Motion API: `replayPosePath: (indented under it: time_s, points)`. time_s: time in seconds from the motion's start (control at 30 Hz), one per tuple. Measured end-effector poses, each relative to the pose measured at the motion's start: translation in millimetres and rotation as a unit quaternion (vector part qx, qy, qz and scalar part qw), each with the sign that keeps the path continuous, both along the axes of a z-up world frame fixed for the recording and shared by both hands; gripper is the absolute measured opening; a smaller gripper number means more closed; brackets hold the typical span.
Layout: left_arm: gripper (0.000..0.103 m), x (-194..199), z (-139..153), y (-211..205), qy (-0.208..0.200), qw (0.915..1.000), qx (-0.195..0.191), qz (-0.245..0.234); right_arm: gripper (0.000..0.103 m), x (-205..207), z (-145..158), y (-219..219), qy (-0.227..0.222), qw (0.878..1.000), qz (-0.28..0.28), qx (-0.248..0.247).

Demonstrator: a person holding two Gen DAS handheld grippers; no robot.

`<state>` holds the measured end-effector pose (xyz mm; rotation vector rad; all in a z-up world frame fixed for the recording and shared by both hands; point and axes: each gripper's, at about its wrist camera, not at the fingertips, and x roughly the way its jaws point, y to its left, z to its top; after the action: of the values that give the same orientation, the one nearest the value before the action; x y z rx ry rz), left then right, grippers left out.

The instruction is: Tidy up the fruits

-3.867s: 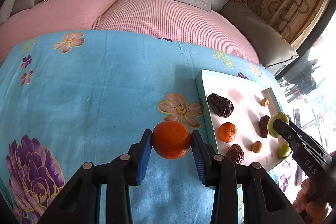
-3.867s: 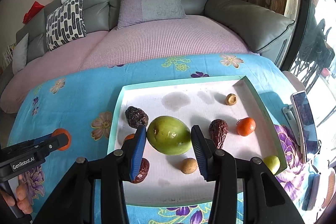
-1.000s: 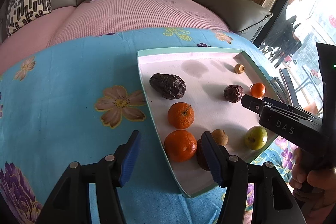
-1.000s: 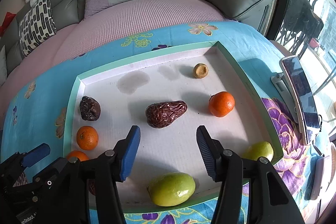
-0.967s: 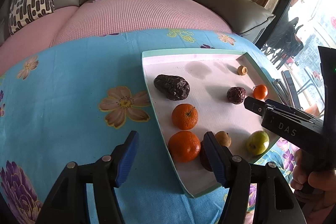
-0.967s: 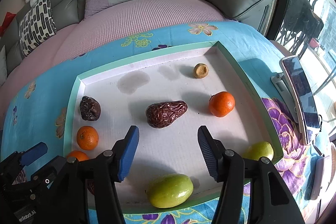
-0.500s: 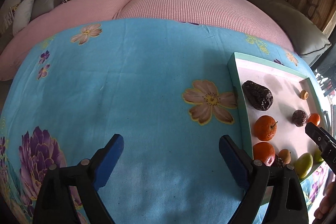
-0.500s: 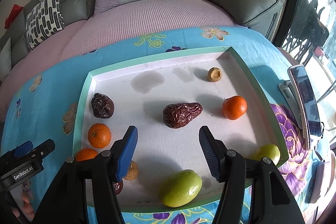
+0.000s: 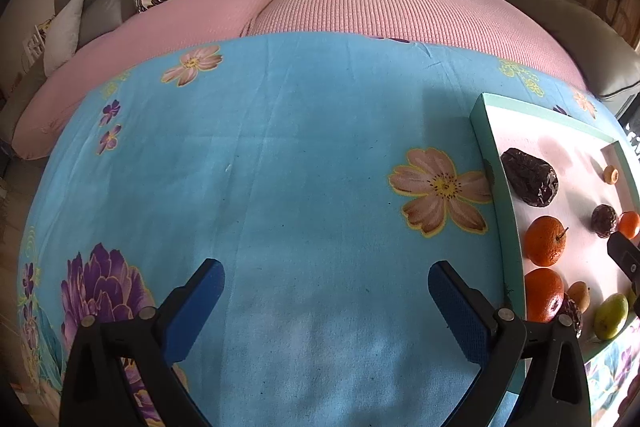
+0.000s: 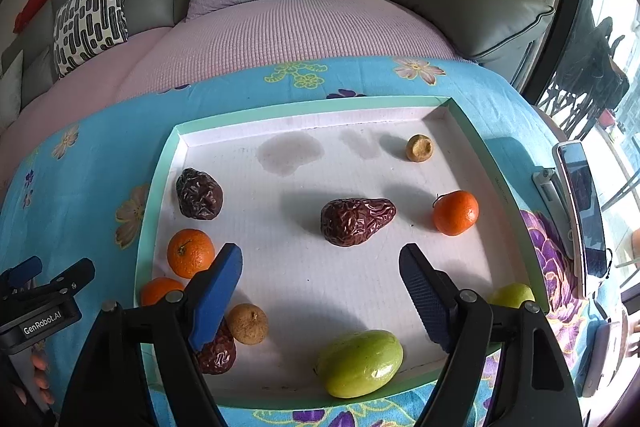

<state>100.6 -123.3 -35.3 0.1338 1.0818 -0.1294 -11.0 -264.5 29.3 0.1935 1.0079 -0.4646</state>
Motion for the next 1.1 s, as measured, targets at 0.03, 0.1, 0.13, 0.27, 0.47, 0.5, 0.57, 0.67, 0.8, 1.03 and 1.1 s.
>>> replayPosePath:
  time_s: [0.03,0.1,0.13,0.27,0.47,0.5,0.57,0.67,0.8,1.03,1.1]
  points:
    - [0.103,0,0,0,-0.001,1.0000,0.002,-0.001,0.082,0,0,1,-0.001,1.000,0.002,-0.001]
    - [0.103,-2,2,0,-0.005,1.0000,0.005,-0.002,0.099,0,0,2,-0.003,1.000,0.004,-0.003]
    - [0.103,-3,3,0,-0.009,0.9999,0.006,-0.002,0.101,0,1,3,-0.006,1.000,0.005,-0.005]
    - [0.103,-4,8,0,-0.015,0.9998,0.004,-0.011,0.101,0,4,7,-0.017,1.000,0.007,-0.008]
    - [0.103,-8,17,3,-0.032,0.9992,0.010,-0.020,0.101,1,5,15,-0.020,1.000,0.014,-0.010]
    - [0.103,-8,20,4,-0.036,0.9991,0.012,-0.019,0.101,1,6,16,-0.021,1.000,0.015,-0.011]
    - [0.103,-12,25,7,-0.050,0.9985,0.022,-0.005,0.101,1,7,18,-0.023,1.000,0.017,-0.011]
    - [0.103,-15,31,13,-0.061,0.9964,0.049,0.033,0.101,1,7,23,-0.020,0.999,0.021,-0.014]
    - [0.103,-18,30,19,-0.060,0.9944,0.076,0.041,0.101,-2,7,34,-0.018,0.999,0.031,-0.016]
    - [0.103,-37,38,30,-0.074,0.9930,0.082,0.040,0.101,-9,12,67,-0.023,0.998,0.062,-0.023]
    - [0.103,-46,38,36,-0.069,0.9939,0.074,0.042,0.101,-14,12,75,-0.026,0.997,0.063,-0.024]
